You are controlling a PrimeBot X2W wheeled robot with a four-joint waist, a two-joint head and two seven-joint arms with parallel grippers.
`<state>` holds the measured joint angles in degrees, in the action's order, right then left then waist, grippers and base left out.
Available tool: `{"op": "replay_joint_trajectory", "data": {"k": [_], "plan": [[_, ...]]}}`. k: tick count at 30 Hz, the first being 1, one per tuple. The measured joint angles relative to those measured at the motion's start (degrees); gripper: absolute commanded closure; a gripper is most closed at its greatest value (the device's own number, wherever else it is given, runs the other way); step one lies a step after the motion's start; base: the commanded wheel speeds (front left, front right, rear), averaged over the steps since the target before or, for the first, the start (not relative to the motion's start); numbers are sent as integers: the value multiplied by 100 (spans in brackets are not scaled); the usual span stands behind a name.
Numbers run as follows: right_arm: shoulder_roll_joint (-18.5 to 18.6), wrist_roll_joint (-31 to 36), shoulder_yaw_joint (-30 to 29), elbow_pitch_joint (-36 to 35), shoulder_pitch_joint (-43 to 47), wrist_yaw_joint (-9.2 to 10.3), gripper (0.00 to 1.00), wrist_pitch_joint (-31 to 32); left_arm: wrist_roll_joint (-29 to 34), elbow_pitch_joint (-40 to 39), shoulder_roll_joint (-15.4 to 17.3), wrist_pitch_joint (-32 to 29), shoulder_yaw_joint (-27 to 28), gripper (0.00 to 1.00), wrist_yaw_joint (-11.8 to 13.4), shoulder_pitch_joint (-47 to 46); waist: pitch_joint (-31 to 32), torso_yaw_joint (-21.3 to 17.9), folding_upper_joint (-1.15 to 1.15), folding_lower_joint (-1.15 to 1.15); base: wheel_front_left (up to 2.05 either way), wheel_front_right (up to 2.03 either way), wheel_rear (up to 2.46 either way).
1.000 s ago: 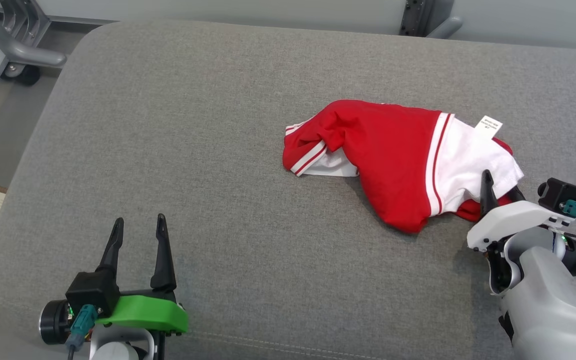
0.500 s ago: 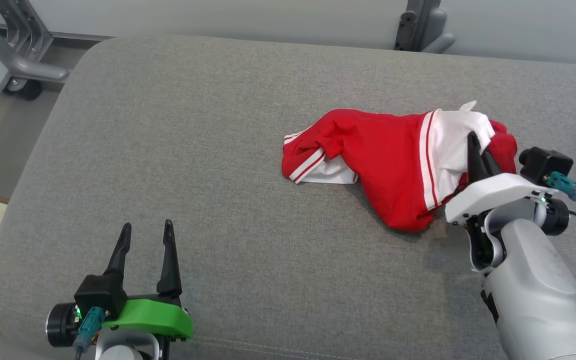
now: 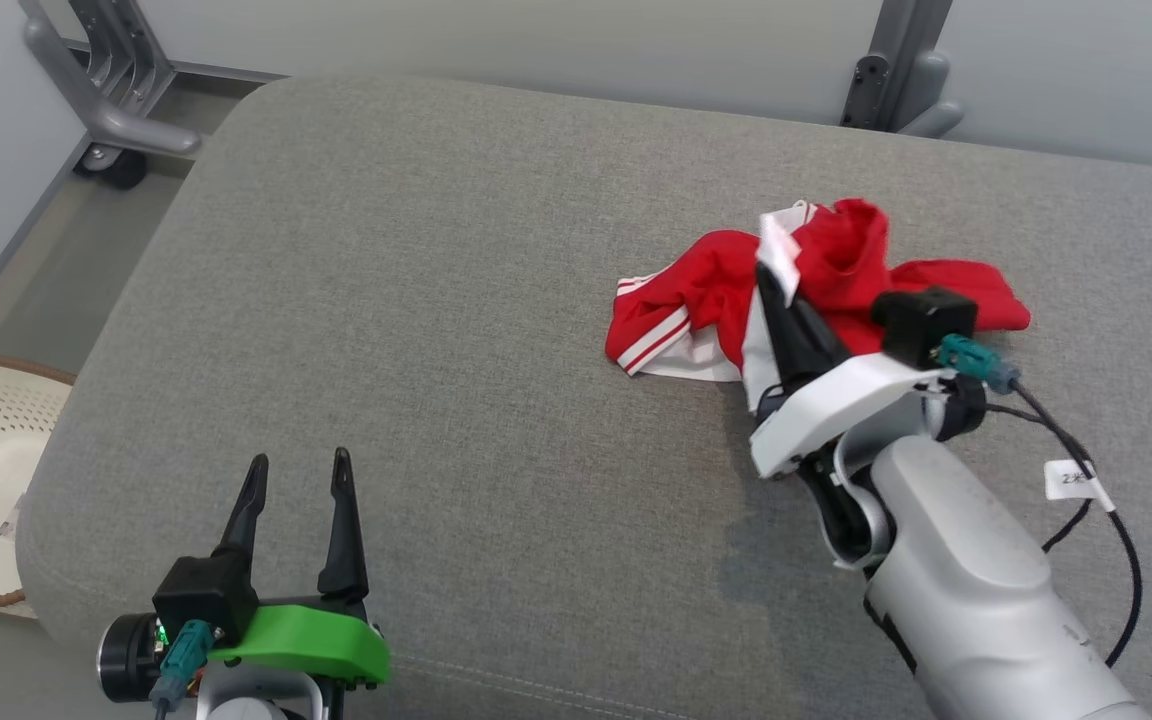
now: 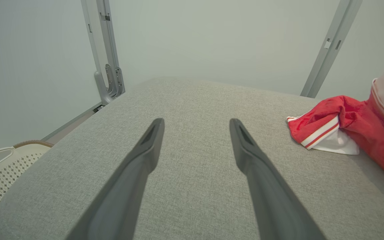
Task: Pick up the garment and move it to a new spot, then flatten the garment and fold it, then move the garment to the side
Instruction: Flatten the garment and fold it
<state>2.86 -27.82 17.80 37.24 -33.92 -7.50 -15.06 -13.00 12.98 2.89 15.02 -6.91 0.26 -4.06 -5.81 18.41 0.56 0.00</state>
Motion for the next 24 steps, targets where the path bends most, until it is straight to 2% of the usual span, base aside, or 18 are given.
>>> {"op": "replay_joint_trajectory", "data": {"k": [6,11,12,13,14,21,24], "plan": [[-3,-683,1251,-194,54,0,100,0,-46,-2,0,0,-44,0,19,-7,-14,113,0,0,0,0,0],[-10,-945,2100,193,58,0,100,0,-82,1,0,0,-89,0,27,-19,-52,224,0,0,0,0,0],[-7,-945,2240,287,49,1,75,-1,-92,1,0,0,-96,0,33,-25,-64,244,0,0,0,0,0],[-7,-942,2365,365,41,0,13,-1,-99,-1,0,0,-93,0,35,-30,-79,260,0,0,0,0,0],[-7,-948,2466,398,41,0,0,0,-100,-2,0,0,-96,0,53,-35,-95,272,0,0,0,0,0],[-3,-1035,2934,355,-49,0,0,0,-105,-27,0,0,-38,0,86,-41,-144,214,0,0,0,0,0],[-11,-1002,2828,129,-47,0,0,0,-105,-45,0,0,-29,0,102,-40,-136,126,0,0,0,0,0]]}}
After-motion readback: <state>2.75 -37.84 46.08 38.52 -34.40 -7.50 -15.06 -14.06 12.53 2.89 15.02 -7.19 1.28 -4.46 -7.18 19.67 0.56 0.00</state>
